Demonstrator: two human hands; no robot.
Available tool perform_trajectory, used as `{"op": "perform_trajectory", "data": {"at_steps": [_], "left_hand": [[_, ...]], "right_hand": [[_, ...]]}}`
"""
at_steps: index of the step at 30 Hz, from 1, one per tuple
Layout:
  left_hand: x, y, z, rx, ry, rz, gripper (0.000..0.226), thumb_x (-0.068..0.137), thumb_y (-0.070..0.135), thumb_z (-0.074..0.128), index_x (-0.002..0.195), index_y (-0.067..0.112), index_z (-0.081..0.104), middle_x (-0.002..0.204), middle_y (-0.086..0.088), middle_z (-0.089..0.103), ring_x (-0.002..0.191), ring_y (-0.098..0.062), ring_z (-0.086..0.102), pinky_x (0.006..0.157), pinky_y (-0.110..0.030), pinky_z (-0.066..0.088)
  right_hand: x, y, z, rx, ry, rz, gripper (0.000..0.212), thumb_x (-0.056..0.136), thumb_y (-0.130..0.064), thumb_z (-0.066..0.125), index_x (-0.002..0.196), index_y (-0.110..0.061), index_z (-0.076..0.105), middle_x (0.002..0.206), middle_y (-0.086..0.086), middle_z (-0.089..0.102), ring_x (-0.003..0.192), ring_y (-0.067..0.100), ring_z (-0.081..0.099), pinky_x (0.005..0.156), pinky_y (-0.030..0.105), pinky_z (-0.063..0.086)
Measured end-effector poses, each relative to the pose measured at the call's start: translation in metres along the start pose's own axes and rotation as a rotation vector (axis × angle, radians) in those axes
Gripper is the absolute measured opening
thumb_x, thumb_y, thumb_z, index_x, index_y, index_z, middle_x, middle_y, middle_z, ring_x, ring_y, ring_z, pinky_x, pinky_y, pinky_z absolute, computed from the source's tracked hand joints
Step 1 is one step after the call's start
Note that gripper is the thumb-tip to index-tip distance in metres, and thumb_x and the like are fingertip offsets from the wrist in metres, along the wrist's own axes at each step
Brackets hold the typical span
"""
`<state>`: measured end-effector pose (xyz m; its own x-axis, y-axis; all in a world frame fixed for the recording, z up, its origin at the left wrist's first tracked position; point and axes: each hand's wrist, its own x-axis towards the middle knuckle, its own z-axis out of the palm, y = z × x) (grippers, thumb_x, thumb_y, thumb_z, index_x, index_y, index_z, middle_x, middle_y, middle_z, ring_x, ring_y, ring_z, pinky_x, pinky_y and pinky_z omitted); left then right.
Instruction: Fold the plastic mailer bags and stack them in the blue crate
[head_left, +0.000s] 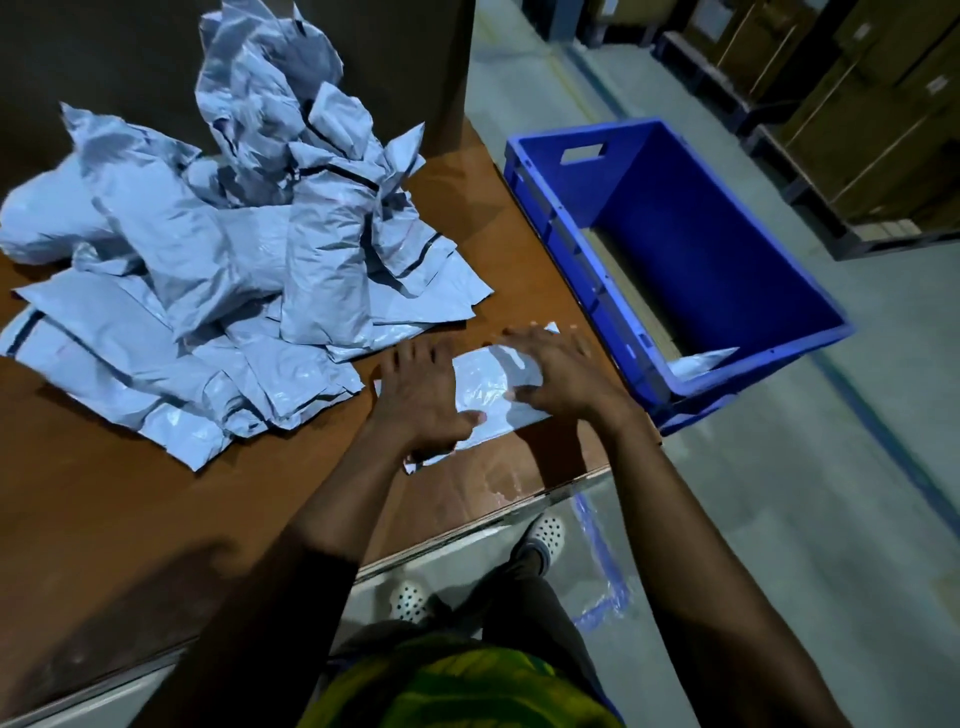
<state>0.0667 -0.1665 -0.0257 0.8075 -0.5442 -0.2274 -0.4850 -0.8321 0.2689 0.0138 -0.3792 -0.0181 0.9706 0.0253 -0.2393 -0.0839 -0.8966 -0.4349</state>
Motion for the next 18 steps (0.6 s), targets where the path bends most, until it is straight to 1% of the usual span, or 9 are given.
{"op": "perform_trajectory", "data": {"at_steps": [2, 5, 8, 10, 11, 14, 15, 16, 18], "left_hand": [[0.003, 0.005, -0.019, 0.053, -0.022, 0.024, 0.082, 0.072, 0.068, 0.080, 0.133, 0.021, 0.053, 0.137, -0.007, 0.056, 0.131, -0.032, 0.047, 0.109, -0.047, 0.028], [-0.005, 0.016, -0.045, 0.047, 0.131, 0.050, 0.040, 0.071, 0.039, 0.085, 0.099, 0.019, 0.065, 0.102, -0.008, 0.063, 0.105, -0.035, 0.061, 0.088, -0.044, 0.042], [-0.020, 0.020, -0.055, 0.110, 0.479, 0.056, 0.021, 0.074, 0.010, 0.073, 0.095, 0.013, 0.070, 0.091, -0.011, 0.064, 0.086, -0.038, 0.062, 0.070, -0.041, 0.041], [-0.029, 0.017, -0.043, 0.077, 0.699, 0.124, 0.032, 0.071, 0.001, 0.067, 0.101, 0.011, 0.075, 0.094, -0.012, 0.069, 0.085, -0.038, 0.064, 0.072, -0.041, 0.046], [-0.035, 0.015, -0.031, 0.049, 0.752, 0.169, 0.038, 0.073, 0.000, 0.061, 0.107, 0.010, 0.077, 0.101, -0.013, 0.071, 0.091, -0.037, 0.065, 0.076, -0.042, 0.049], [-0.058, 0.003, 0.021, -0.019, 0.643, 0.237, 0.053, 0.067, 0.003, 0.055, 0.115, 0.006, 0.077, 0.119, -0.018, 0.073, 0.112, -0.038, 0.068, 0.093, -0.048, 0.053], [-0.066, 0.000, 0.036, -0.033, 0.557, 0.238, 0.057, 0.065, 0.006, 0.052, 0.116, 0.006, 0.077, 0.124, -0.018, 0.072, 0.116, -0.039, 0.068, 0.096, -0.051, 0.053], [-0.074, -0.003, 0.047, -0.044, 0.487, 0.234, 0.060, 0.067, 0.011, 0.045, 0.118, 0.007, 0.076, 0.129, -0.017, 0.070, 0.121, -0.039, 0.066, 0.099, -0.053, 0.052], [-0.083, -0.006, 0.055, -0.100, 0.437, 0.213, 0.065, 0.071, 0.019, 0.035, 0.120, 0.009, 0.075, 0.135, -0.016, 0.067, 0.126, -0.038, 0.063, 0.104, -0.053, 0.050]], "right_hand": [[0.000, -0.006, -0.018, -0.109, -0.030, -0.005, 0.085, 0.081, -0.041, 0.087, 0.154, -0.040, 0.044, 0.157, -0.007, 0.046, 0.153, 0.016, 0.027, 0.126, 0.058, -0.006], [0.002, -0.013, -0.042, -0.081, 0.135, -0.051, 0.055, 0.075, -0.033, 0.092, 0.125, -0.032, 0.070, 0.122, -0.009, 0.064, 0.126, 0.013, 0.053, 0.125, 0.060, 0.006], [-0.009, -0.009, -0.057, -0.065, 0.532, -0.203, 0.027, 0.077, -0.010, 0.083, 0.097, -0.026, 0.077, 0.098, -0.007, 0.067, 0.101, 0.017, 0.062, 0.109, 0.053, 0.037], [-0.026, -0.006, -0.049, -0.106, 0.736, -0.258, 0.028, 0.079, -0.005, 0.076, 0.100, -0.024, 0.080, 0.097, -0.004, 0.065, 0.096, 0.020, 0.061, 0.095, 0.044, 0.044], [-0.035, -0.001, -0.038, -0.115, 0.755, -0.268, 0.029, 0.082, -0.005, 0.072, 0.104, -0.022, 0.080, 0.100, -0.001, 0.066, 0.097, 0.023, 0.061, 0.089, 0.043, 0.046], [-0.060, 0.023, 0.011, -0.070, 0.533, -0.264, 0.023, 0.087, -0.029, 0.078, 0.109, -0.020, 0.081, 0.105, 0.001, 0.071, 0.098, 0.026, 0.064, 0.081, 0.045, 0.051], [-0.068, 0.029, 0.024, -0.016, 0.458, -0.214, 0.033, 0.084, -0.043, 0.084, 0.109, -0.021, 0.081, 0.105, -0.002, 0.072, 0.100, 0.023, 0.065, 0.084, 0.042, 0.051], [-0.074, 0.032, 0.034, 0.035, 0.432, -0.162, 0.040, 0.080, -0.052, 0.086, 0.108, -0.023, 0.082, 0.105, -0.005, 0.073, 0.102, 0.021, 0.065, 0.087, 0.037, 0.050], [-0.074, 0.028, 0.041, 0.073, 0.523, -0.139, 0.036, 0.084, -0.054, 0.083, 0.104, -0.024, 0.082, 0.103, -0.008, 0.074, 0.101, 0.016, 0.065, 0.088, 0.036, 0.049]]}}
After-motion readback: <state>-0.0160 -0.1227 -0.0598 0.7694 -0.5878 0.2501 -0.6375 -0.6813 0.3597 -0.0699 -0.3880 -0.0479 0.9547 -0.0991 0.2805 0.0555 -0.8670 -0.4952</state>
